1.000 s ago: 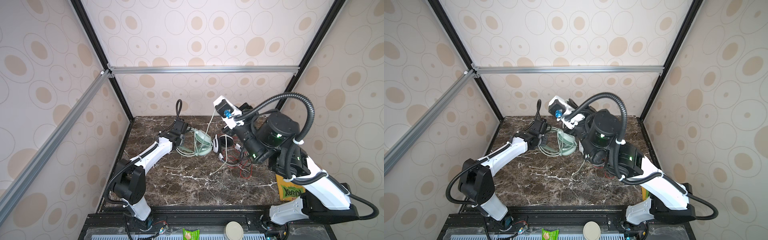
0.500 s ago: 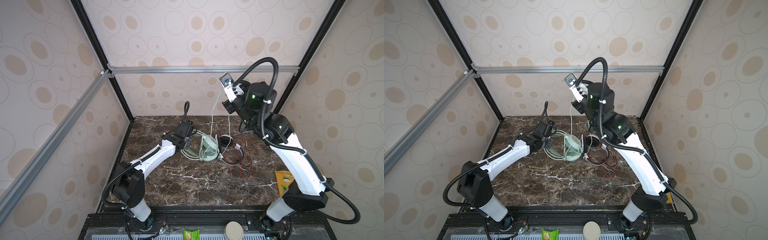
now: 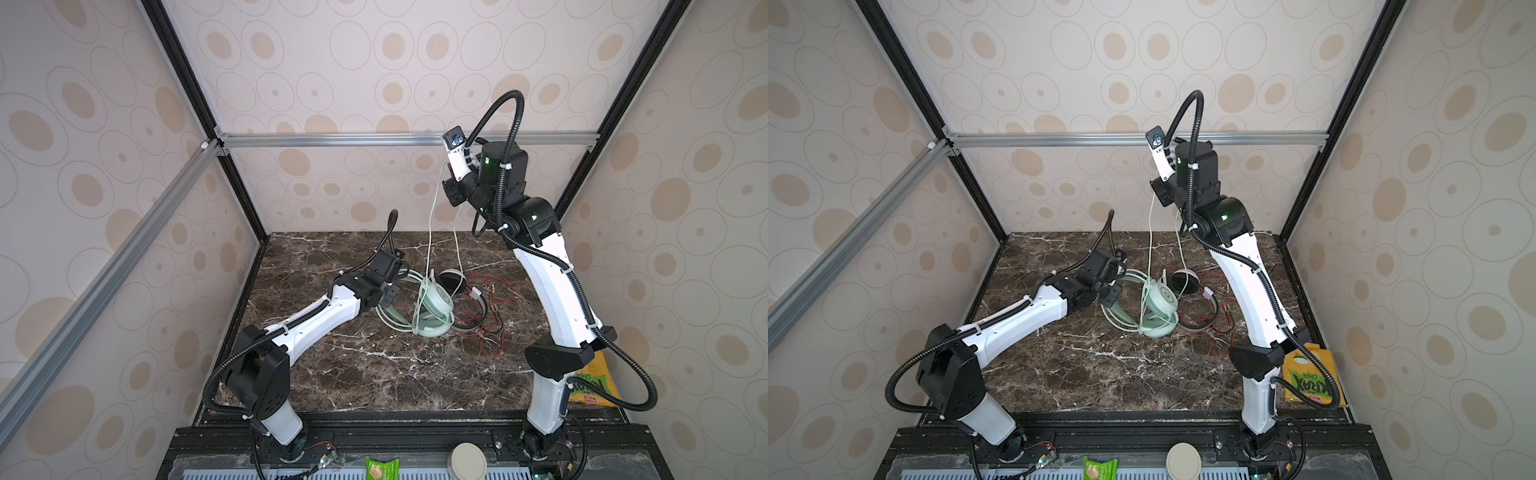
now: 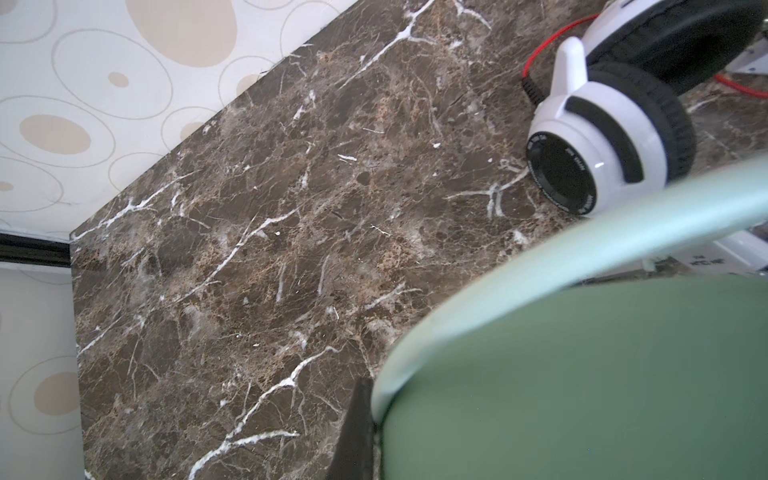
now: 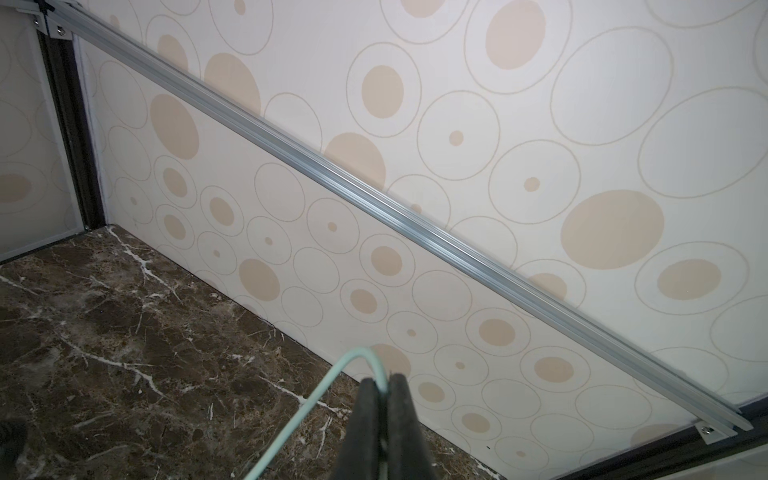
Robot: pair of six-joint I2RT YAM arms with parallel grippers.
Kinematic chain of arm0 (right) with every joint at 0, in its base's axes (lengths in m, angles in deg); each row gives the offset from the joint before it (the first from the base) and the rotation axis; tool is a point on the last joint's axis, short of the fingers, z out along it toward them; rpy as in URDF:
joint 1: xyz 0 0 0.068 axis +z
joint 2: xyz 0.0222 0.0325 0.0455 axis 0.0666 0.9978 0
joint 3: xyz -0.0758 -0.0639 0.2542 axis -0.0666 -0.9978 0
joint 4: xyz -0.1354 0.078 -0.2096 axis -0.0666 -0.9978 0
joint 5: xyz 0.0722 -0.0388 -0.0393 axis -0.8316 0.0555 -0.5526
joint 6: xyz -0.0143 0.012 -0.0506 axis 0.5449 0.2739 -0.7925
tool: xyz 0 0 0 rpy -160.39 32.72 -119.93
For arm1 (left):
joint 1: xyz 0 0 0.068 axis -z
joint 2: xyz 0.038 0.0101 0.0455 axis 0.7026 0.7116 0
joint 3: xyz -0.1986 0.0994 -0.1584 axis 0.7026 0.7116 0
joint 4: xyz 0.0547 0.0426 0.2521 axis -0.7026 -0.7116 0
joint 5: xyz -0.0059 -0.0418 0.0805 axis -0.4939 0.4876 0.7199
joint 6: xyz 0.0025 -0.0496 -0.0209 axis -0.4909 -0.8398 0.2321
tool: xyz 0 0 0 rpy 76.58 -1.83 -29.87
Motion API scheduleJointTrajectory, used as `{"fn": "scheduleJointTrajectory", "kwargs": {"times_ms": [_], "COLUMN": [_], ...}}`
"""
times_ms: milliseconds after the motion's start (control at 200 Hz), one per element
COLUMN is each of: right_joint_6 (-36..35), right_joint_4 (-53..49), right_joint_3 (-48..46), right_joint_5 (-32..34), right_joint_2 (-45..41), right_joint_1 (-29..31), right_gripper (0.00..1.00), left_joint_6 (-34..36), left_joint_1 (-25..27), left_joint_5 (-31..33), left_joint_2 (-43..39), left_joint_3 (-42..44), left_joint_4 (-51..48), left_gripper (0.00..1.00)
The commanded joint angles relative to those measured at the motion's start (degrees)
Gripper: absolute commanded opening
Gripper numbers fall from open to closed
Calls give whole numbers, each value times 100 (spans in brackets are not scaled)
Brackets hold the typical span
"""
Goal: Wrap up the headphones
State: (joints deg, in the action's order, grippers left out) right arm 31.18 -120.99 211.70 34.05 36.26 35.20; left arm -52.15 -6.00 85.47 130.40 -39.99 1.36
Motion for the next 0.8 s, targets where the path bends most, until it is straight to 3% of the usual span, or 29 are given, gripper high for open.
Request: {"fn": "scheduleJointTrajectory", "kwargs": {"times_ms": [0,240,495,700,795], "right_joint_6": [256,616,1022,1455,1609], "right_joint_4": [35,29,-307,-681,-680], "right_joint_3": [278,347,137,117,-70], "right_joint_5": [-270,-583,-982,-1957,-2676], "right_joint_2": [161,469,847,1367,1547], "right_joint_1": [-143,-504,-877,-1130,-1150], "right_gripper": [0,0,0,0,0], "left_joint_6": [15,70,169,227,66], "left_joint_1": [177,408,404,356,82], "left_joint_5": [-190,-252,-364,-391,-778], "left_joint_2": [-246,-369,-1027,-1643,-1858], "left_joint_3": [-174,-174,-34,172,182], "left_joint_4": [90,66,255,502,599], "left_gripper": [0,0,0,0,0]}}
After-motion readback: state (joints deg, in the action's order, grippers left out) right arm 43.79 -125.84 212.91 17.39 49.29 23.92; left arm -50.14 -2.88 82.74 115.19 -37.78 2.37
